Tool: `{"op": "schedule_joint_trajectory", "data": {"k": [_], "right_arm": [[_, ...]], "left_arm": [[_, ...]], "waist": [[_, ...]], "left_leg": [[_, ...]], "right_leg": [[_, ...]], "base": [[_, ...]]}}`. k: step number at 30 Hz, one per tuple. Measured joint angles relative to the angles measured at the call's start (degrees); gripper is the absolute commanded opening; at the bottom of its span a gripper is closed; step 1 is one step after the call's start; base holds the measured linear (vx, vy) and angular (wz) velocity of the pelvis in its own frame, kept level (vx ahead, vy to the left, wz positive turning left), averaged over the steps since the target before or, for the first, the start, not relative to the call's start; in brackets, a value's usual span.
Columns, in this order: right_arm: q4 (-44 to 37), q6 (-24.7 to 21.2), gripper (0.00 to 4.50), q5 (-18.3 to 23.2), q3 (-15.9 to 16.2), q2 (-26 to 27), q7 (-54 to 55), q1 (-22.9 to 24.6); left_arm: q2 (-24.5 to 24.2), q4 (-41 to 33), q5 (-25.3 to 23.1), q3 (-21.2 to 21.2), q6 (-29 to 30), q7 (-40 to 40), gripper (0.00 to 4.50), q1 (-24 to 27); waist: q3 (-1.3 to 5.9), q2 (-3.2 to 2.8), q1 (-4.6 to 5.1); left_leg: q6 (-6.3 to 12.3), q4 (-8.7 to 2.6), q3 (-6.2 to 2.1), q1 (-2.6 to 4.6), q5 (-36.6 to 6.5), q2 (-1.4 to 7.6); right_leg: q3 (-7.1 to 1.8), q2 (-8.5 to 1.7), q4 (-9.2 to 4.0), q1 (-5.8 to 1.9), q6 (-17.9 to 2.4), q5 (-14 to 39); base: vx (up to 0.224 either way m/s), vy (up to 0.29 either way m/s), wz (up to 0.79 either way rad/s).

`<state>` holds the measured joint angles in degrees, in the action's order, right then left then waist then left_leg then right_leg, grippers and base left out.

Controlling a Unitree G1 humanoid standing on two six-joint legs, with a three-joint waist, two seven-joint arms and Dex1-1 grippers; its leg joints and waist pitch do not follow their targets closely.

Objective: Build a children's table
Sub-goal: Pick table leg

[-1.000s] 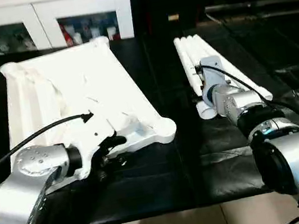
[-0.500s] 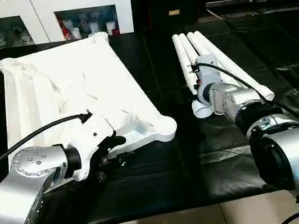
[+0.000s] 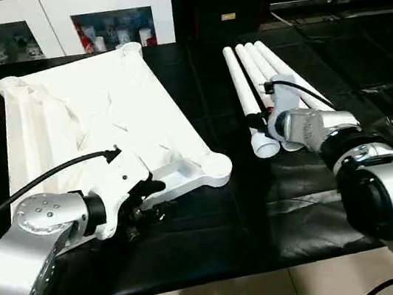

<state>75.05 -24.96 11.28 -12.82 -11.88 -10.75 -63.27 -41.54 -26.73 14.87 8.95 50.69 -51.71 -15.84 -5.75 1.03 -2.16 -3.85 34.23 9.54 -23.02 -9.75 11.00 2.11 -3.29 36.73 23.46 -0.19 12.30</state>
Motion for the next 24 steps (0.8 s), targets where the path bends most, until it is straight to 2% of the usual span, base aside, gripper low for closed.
{"op": "schedule_joint_trajectory", "data": {"k": [1, 6, 16, 20, 24], "right_arm": [[0.0, -0.15, 1.97, -0.11, -0.06, -0.02, -0.15, 0.0], [-0.02, -1.08, 1.84, -0.2, -0.45, -0.18, -0.33, -0.02], [0.01, -1.68, 1.83, 0.38, -2.63, -0.31, 0.27, -0.01], [0.34, -1.72, 1.83, 1.07, -3.82, -0.44, 0.32, 0.01], [0.74, -1.72, 1.83, 2.16, -4.87, -0.64, 0.02, 0.02]], "left_arm": [[0.0, 0.0, 0.1, 0.13, 0.13, 0.0, 2.32, 0.0], [0.04, 0.0, 0.27, 0.52, 0.18, 0.09, 2.32, -0.09], [0.59, 0.18, 0.7, 0.5, 0.11, 1.03, 2.32, -0.73], [1.84, 1.03, 0.72, 0.36, -0.39, 2.09, 2.32, -1.25], [4.51, 3.04, 0.66, -0.67, -1.82, 4.42, 2.32, -3.08]], "waist": [[0.01, 0.02, -0.01], [0.11, 0.17, -0.04], [0.14, 0.23, -0.26], [0.15, 0.24, -0.42], [0.17, 0.2, -1.01]], "left_leg": [[0.0, 0.01, 0.0, 0.0, 0.0, 0.0], [0.0, 0.05, 0.0, 0.01, 0.0, 0.0], [0.0, 0.22, 0.0, 0.02, 0.02, 0.01], [-0.04, 0.28, 0.0, 0.02, 0.08, 0.03], [0.01, 0.32, 0.0, 0.02, 0.15, 0.05]], "right_leg": [[0.0, 0.0, 0.01, 0.0, 0.0, 0.0], [0.0, 0.0, 0.03, -0.02, 0.0, 0.0], [-0.01, -0.01, 0.23, -0.03, 0.0, 0.0], [0.0, -0.02, 0.33, -0.03, -0.01, -0.01], [0.03, -0.03, 0.39, -0.03, -0.06, -0.04]], "base": [[0.0, 0.0, 0.0], [0.0, 0.0, 0.0], [0.0, 0.0, 0.0], [0.0, 0.0, 0.0], [0.0, 0.0, 0.0]]}}
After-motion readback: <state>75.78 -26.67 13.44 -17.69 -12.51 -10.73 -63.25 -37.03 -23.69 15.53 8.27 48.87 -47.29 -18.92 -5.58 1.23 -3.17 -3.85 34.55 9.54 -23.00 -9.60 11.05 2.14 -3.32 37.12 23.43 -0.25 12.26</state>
